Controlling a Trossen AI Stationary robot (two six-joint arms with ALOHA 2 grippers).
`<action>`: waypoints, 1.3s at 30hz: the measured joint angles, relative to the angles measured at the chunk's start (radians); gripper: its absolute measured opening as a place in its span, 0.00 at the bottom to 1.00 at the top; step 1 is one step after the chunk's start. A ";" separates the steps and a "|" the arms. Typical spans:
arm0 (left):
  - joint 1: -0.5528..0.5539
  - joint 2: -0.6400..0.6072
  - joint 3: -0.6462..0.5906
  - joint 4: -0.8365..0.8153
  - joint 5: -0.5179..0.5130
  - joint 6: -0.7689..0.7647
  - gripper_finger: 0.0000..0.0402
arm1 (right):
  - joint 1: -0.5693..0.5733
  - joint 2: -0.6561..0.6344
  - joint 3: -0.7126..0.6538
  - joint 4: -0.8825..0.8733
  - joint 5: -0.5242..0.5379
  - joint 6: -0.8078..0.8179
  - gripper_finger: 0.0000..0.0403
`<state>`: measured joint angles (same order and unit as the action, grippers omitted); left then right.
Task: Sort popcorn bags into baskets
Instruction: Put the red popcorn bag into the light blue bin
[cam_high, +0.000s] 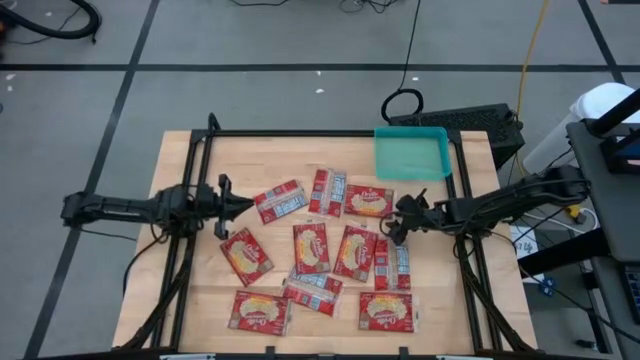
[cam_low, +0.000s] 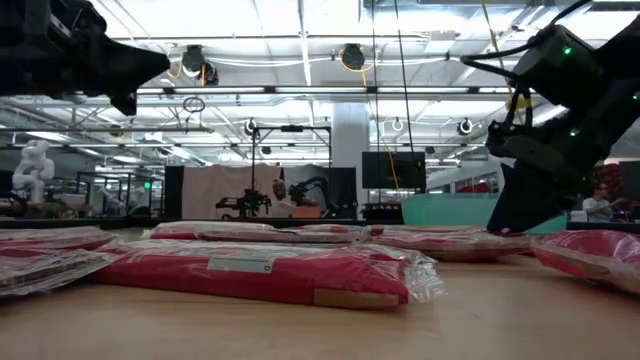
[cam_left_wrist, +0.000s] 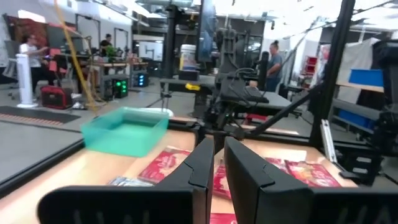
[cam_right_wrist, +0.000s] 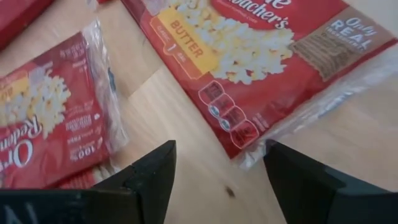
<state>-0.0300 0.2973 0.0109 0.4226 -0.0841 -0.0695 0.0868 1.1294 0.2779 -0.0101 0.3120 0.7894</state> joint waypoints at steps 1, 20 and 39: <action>-0.011 0.026 0.000 0.028 -0.006 0.006 0.10 | 0.000 0.019 0.000 0.017 0.004 0.006 0.59; -0.071 0.326 0.000 0.295 -0.059 0.041 0.10 | -0.188 -0.048 0.000 -0.038 -0.160 0.243 0.59; -0.071 0.332 0.000 0.290 -0.066 0.069 0.10 | -0.202 0.101 -0.004 0.289 -0.110 0.010 0.03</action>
<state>-0.1009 0.6291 0.0105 0.7128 -0.1504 -0.0004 -0.1148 1.2300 0.2737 0.2790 0.2018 0.7992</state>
